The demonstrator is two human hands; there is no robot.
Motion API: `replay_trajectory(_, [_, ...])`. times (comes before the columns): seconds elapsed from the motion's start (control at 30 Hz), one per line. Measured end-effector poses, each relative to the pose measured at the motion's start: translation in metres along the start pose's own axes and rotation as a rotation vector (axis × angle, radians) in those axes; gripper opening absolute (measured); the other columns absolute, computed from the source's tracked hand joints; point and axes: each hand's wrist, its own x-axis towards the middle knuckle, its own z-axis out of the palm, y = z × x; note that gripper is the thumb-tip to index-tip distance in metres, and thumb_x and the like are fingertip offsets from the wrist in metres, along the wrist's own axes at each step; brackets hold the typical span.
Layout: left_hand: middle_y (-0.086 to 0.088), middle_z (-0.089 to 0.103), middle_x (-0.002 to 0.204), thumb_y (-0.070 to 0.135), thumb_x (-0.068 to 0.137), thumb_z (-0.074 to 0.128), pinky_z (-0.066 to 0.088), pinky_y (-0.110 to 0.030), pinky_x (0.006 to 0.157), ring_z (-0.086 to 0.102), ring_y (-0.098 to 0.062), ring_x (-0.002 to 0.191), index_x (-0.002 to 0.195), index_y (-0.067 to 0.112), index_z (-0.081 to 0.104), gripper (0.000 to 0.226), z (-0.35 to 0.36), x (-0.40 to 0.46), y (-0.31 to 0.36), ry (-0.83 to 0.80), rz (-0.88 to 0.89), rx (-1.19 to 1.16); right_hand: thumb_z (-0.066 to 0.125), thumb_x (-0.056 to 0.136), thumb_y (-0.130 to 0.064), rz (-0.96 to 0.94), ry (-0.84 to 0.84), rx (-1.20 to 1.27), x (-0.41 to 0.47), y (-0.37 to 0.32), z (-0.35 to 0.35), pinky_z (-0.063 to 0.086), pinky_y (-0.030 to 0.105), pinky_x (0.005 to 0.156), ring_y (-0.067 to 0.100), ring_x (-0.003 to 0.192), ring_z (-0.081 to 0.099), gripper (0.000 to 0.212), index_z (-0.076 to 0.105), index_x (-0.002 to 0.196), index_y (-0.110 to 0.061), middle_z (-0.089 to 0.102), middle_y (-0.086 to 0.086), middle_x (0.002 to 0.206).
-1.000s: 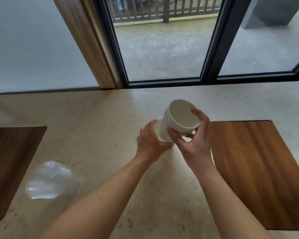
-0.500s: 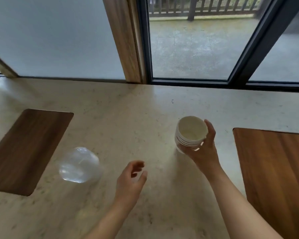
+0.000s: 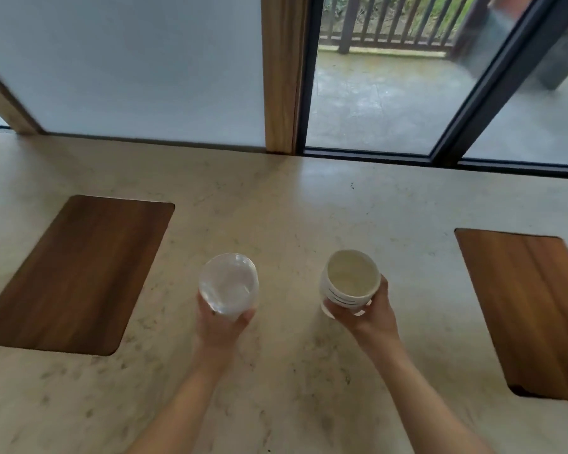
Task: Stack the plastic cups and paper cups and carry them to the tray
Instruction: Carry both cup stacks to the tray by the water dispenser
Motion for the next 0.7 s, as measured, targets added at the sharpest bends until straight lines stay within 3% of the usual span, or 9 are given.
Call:
replay_trajectory(0.17, [0.004, 0.068, 0.105, 0.030, 0.063, 0.093, 0.054, -0.038, 0.078, 0.066, -0.021, 0.094, 0.125, 0.028, 0.051, 0.075, -0.001, -0.004, 0.004, -0.163, 0.138, 0.003, 0.095, 0.060, -0.032, 0.012, 0.159, 0.007, -0.044, -0.004, 0.002, 0.050, 0.018, 0.075, 0.004, 0.099, 0.065, 0.086, 0.043, 0.129, -0.037, 0.067, -0.011, 0.115])
replay_trajectory(0.23, [0.005, 0.068, 0.104, 0.029, 0.063, 0.093, 0.050, -0.034, 0.073, 0.066, -0.023, 0.093, 0.123, 0.027, 0.050, 0.074, 0.000, -0.016, 0.008, -0.235, 0.229, 0.031, 0.095, 0.058, -0.032, 0.013, 0.215, 0.036, -0.059, -0.002, -0.004, 0.050, 0.018, 0.077, 0.001, 0.099, 0.064, 0.086, 0.045, 0.128, -0.036, 0.067, -0.010, 0.117])
replay_trajectory(0.33, [0.003, 0.067, 0.110, 0.037, 0.061, 0.092, 0.048, -0.033, 0.075, 0.065, -0.022, 0.095, 0.127, 0.023, 0.051, 0.079, 0.010, -0.040, 0.024, -0.370, 0.332, 0.050, 0.094, 0.052, -0.042, 0.032, 0.317, 0.043, -0.084, 0.003, -0.019, 0.052, 0.027, 0.080, 0.006, 0.101, 0.066, 0.088, 0.047, 0.126, -0.040, 0.068, -0.013, 0.116])
replay_trajectory(0.47, [0.013, 0.067, 0.101, 0.049, 0.056, 0.088, 0.046, -0.013, 0.069, 0.065, -0.003, 0.091, 0.101, 0.044, 0.050, 0.059, 0.033, -0.075, 0.042, -0.560, 0.366, -0.006, 0.093, 0.050, -0.050, 0.040, 0.466, 0.038, -0.116, 0.017, -0.051, 0.056, 0.037, 0.080, 0.003, 0.096, 0.066, 0.080, 0.050, 0.116, -0.040, 0.069, -0.015, 0.108])
replay_trajectory(0.57, [0.012, 0.068, 0.094, 0.060, 0.050, 0.083, 0.046, -0.010, 0.061, 0.065, -0.003, 0.088, 0.091, 0.045, 0.048, 0.056, 0.060, -0.107, 0.053, -0.670, 0.390, 0.015, 0.091, 0.050, -0.056, 0.051, 0.582, 0.049, -0.148, 0.031, -0.085, 0.055, 0.033, 0.080, 0.002, 0.100, 0.066, 0.082, 0.048, 0.118, -0.045, 0.068, -0.017, 0.111])
replay_trajectory(0.7, [0.021, 0.070, 0.100, 0.059, 0.053, 0.083, 0.046, -0.009, 0.065, 0.061, 0.013, 0.091, 0.107, 0.051, 0.052, 0.063, 0.095, -0.151, 0.065, -0.828, 0.486, 0.035, 0.089, 0.048, -0.063, 0.076, 0.718, 0.116, -0.191, 0.052, -0.132, 0.053, 0.025, 0.082, 0.003, 0.104, 0.065, 0.086, 0.045, 0.121, -0.052, 0.066, -0.022, 0.113])
